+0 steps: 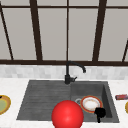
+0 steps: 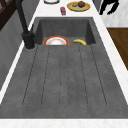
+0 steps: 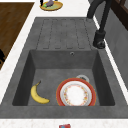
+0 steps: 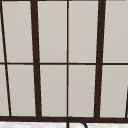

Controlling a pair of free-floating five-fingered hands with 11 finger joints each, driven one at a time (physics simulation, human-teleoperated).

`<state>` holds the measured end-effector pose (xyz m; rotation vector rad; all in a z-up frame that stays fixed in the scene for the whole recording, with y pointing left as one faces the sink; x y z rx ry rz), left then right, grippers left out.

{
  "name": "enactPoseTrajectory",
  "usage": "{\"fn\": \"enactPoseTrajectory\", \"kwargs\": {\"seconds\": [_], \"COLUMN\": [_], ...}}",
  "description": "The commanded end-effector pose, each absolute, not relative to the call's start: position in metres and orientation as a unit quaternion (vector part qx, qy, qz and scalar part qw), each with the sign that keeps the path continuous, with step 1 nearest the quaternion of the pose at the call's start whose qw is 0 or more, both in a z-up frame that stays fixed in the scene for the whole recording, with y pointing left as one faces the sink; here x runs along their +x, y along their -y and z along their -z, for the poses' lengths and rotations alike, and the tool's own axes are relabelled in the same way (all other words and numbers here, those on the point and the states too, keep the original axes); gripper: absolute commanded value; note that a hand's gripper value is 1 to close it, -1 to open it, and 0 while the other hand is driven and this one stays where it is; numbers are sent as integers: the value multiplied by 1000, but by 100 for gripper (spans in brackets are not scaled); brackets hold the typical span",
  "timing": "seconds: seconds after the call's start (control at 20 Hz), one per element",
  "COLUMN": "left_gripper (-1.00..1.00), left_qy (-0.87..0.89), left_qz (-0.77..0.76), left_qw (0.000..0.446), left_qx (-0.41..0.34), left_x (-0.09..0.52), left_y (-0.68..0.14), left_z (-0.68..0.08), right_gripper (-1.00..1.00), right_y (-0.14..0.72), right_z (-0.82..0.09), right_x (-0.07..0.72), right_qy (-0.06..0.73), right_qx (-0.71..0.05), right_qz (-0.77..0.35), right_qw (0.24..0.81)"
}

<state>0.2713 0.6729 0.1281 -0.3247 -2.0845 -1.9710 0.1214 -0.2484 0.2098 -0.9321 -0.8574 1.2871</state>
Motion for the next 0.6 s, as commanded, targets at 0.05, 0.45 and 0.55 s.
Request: {"fn": "enactPoseTrajectory", "kwargs": {"seconds": [0.05,0.45,0.55], "left_gripper": [-100,-100,-100], "left_qy": [707,700,696], "left_qz": [685,692,695], "left_qw": [87,100,94], "left_qx": [-152,-144,-151], "left_x": [281,285,291], "left_y": [-677,-699,-702], "left_z": [-122,-153,-146], "right_gripper": [0,0,0], "right_y": [248,248,248], "right_z": [-210,-210,-210], "right_x": [121,121,121], "right_qy": [373,373,373], "right_qx": [-405,-405,-405], "right_qz": [-560,-560,-560], "right_qw": [619,619,619]}}
